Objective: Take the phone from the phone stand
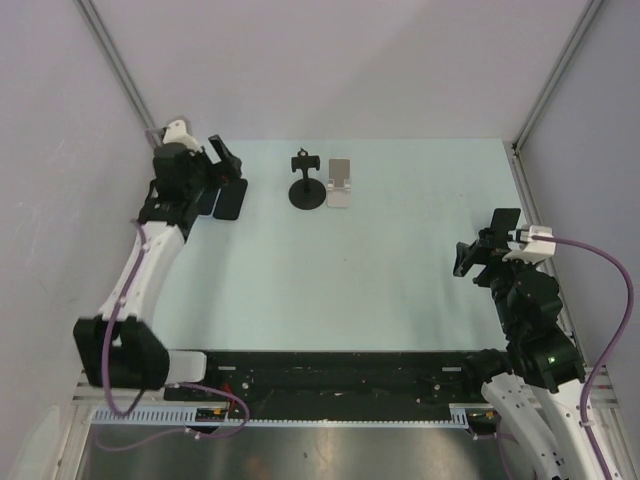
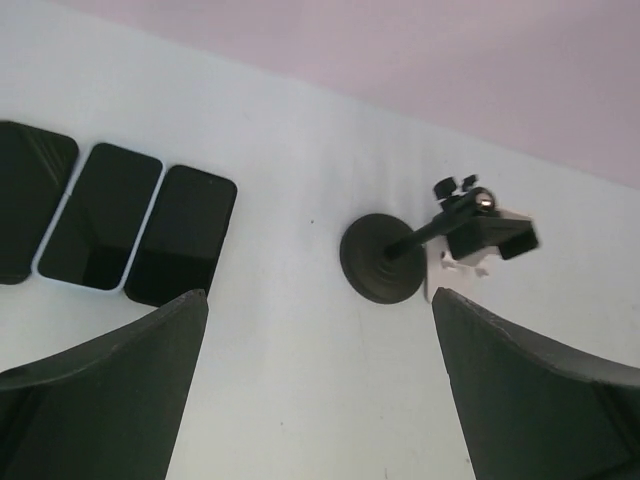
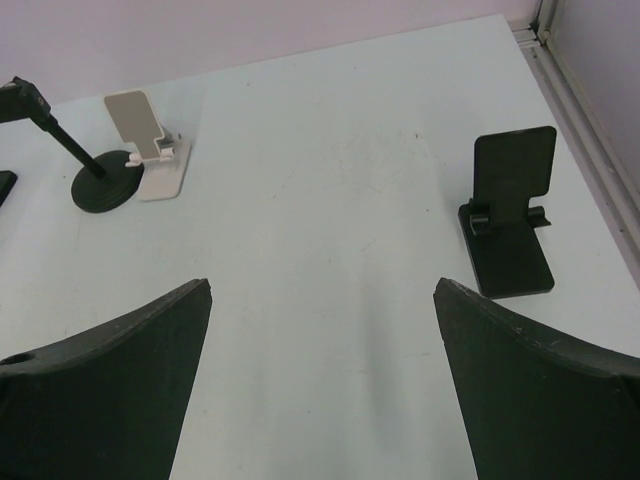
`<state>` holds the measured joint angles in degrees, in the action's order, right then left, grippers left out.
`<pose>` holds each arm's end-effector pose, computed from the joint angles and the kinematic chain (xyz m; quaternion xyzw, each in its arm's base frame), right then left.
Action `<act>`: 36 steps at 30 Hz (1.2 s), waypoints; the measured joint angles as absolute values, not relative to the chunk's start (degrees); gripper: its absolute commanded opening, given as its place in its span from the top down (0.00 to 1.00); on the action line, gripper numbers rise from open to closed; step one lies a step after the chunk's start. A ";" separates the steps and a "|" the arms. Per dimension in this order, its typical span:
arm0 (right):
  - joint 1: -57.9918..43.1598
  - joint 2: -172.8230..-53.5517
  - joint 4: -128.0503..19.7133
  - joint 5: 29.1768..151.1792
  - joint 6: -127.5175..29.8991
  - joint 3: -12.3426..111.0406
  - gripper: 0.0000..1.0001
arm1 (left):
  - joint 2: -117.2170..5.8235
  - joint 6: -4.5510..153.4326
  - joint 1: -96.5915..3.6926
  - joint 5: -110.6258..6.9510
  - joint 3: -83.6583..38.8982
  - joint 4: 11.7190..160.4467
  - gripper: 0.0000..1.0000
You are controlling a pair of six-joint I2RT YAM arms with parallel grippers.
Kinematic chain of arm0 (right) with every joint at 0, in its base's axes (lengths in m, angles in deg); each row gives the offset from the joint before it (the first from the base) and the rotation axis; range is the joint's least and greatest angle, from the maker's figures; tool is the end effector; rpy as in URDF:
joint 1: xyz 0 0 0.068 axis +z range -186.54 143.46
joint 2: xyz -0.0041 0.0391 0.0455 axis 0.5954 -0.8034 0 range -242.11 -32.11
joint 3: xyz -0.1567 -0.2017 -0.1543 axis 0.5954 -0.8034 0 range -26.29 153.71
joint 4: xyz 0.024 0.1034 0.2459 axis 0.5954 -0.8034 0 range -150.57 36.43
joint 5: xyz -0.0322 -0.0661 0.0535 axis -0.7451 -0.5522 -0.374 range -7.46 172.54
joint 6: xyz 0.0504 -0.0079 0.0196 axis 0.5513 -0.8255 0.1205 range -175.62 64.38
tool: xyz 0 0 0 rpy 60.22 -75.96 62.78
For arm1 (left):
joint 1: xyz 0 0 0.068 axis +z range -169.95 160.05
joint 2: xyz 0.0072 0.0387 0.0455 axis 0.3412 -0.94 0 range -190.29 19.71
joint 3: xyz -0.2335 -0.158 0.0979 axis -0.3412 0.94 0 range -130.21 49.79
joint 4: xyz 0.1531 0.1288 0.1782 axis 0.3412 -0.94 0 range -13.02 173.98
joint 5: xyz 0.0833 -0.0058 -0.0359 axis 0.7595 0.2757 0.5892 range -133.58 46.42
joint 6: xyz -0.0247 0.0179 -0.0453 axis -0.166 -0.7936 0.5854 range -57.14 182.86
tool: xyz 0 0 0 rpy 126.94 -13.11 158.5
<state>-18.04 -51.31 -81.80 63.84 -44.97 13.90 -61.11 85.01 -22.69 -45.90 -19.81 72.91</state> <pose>0.0675 0.0102 0.3415 0.0565 0.7460 0.0462 0.6619 0.3342 -0.0174 0.3681 -0.1289 0.8203 -0.1364 0.5403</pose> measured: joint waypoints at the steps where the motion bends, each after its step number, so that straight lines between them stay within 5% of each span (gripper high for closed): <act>1: -18.04 -51.92 -81.74 63.97 -44.77 13.90 0.00 | -57.50 84.71 -22.71 -45.58 -18.63 73.11 0.00; 17: -20.84 -77.12 -83.75 61.35 -41.84 24.19 0.00 | -10.86 72.45 -28.68 -35.78 4.18 73.26 0.00; 26: -35.57 -94.91 -81.12 63.49 -41.30 28.11 0.00 | -3.34 68.80 -38.95 -28.81 11.62 72.25 0.00; 36: -52.16 -105.21 -68.45 79.60 -51.13 28.48 0.00 | 2.65 66.76 -48.35 -24.92 13.47 72.73 0.00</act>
